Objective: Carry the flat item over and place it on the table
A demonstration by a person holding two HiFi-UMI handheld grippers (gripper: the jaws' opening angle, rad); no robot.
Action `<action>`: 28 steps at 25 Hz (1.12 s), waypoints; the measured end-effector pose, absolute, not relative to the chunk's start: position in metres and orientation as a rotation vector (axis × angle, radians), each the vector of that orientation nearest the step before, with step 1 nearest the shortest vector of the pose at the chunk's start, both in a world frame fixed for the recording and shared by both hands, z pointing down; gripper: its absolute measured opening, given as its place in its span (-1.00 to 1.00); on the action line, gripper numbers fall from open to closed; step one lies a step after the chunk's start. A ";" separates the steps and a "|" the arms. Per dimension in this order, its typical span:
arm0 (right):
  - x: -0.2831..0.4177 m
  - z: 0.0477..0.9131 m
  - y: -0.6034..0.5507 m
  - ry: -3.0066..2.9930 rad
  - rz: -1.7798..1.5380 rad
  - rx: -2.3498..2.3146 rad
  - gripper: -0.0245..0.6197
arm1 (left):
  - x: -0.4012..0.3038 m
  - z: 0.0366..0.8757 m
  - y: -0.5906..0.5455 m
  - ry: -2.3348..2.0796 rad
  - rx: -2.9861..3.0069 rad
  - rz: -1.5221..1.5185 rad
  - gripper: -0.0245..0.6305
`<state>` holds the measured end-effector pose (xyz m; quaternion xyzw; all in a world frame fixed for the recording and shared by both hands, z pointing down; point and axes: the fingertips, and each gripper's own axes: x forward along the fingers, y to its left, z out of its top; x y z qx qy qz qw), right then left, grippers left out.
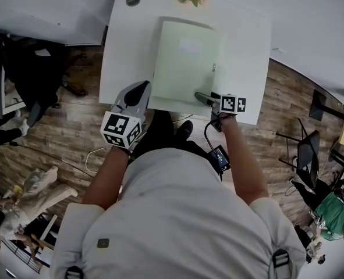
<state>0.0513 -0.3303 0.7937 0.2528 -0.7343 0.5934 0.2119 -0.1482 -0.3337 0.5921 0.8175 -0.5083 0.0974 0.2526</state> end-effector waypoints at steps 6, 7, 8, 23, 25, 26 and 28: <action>0.052 0.796 -0.329 -2.018 1.586 0.746 0.26 | -0.146 0.593 -0.331 -1.371 2.226 0.267 -0.93; 0.052 0.796 -0.329 -2.019 1.552 0.749 0.25 | -0.146 0.592 -0.330 -1.371 2.227 0.266 -0.93; 0.052 0.795 -0.330 -2.022 1.521 0.750 0.23 | -0.145 0.591 -0.330 -1.372 2.229 0.265 -0.93; 0.059 0.709 -0.334 -2.213 0.930 0.763 -0.21 | -0.108 0.555 -0.305 -1.395 2.296 0.239 -0.93; 0.060 0.687 -0.334 -2.275 0.844 0.774 -0.31 | -0.099 0.546 -0.301 -1.402 2.307 0.227 -0.93; 0.060 0.675 -0.333 -2.303 0.801 0.777 -0.34 | -0.096 0.542 -0.299 -1.408 2.314 0.220 -0.93; 0.060 0.653 -0.330 -2.355 0.728 0.782 -0.37 | -0.089 0.531 -0.295 -1.423 2.332 0.210 -0.93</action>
